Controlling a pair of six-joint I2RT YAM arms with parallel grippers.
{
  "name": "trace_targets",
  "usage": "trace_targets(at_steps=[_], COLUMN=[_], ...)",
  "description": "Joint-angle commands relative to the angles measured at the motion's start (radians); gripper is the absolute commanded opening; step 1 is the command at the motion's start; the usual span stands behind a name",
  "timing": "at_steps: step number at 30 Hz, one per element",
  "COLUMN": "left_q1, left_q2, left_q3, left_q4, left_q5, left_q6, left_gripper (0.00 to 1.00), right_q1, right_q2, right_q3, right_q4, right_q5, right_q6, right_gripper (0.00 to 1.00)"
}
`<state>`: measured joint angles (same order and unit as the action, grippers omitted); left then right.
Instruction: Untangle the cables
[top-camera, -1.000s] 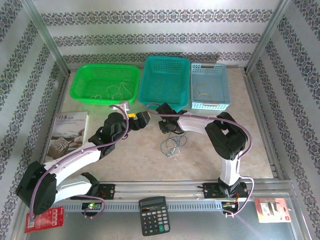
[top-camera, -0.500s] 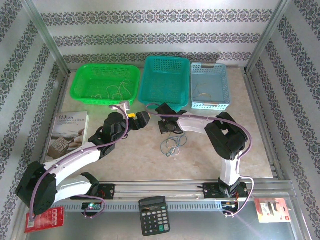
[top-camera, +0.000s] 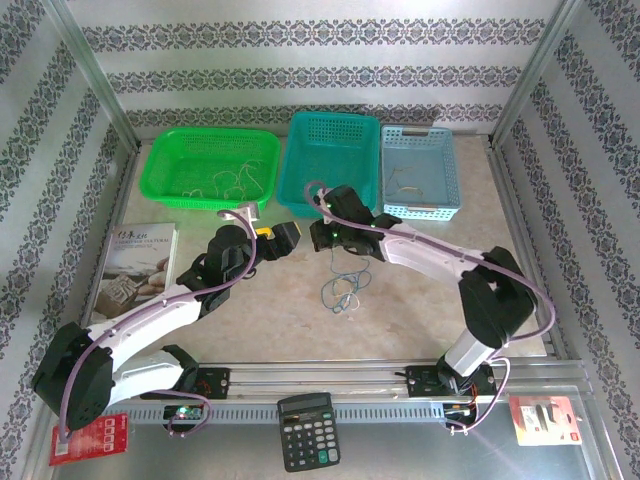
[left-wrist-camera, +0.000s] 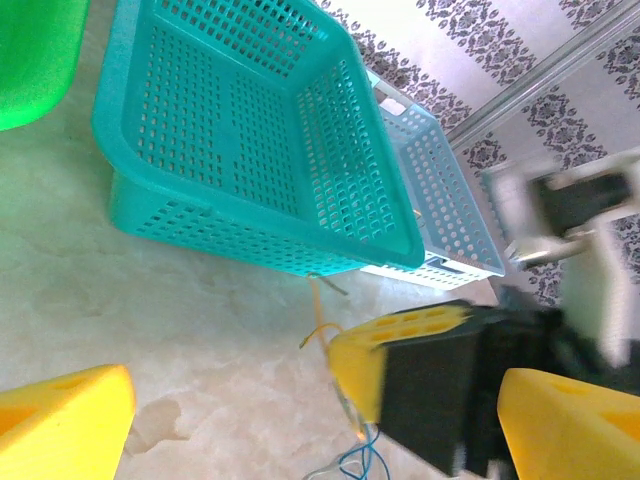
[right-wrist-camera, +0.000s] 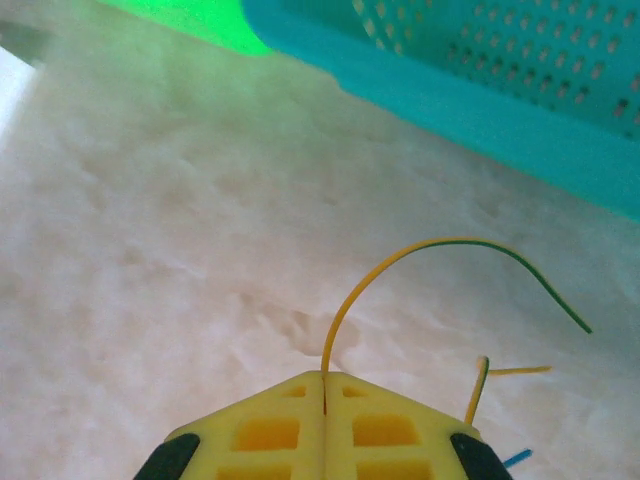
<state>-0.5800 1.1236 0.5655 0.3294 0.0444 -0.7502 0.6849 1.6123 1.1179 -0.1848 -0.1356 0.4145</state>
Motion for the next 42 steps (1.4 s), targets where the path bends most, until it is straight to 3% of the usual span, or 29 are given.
trace_targets(at_steps=[1, 12, 17, 26, 36, 42], left_q1=[0.015, 0.015, 0.015, -0.012, -0.097, -0.131], left_q2=[0.006, 0.045, 0.102, 0.325, 0.463, 0.508], left_q3=[-0.02, -0.012, -0.004, 0.029, 0.055, 0.076], left_q4=[0.048, 0.061, 0.108, 0.269, 0.469, 0.499], left_q5=[0.008, 0.051, 0.128, 0.387, 0.45, 0.46], left_q6=[-0.018, -0.026, -0.028, 0.006, 0.012, 0.015], left_gripper=[0.94, 0.94, 0.94, 0.91, 0.9, 0.9], right_q1=[-0.037, -0.181, -0.191, -0.208, -0.217, -0.219], right_q2=[-0.072, -0.212, -0.253, -0.287, -0.311, -0.315], right_q3=[-0.049, -0.237, -0.274, -0.321, -0.349, -0.353], right_q4=[0.075, 0.359, 0.364, 0.411, 0.418, 0.43], right_q5=[-0.11, -0.412, -0.397, -0.373, -0.346, -0.34], right_q6=[0.072, 0.3, 0.324, 0.385, 0.401, 0.408], right_gripper=[0.0, 0.0, 0.0, 0.0, 0.0, 0.0])
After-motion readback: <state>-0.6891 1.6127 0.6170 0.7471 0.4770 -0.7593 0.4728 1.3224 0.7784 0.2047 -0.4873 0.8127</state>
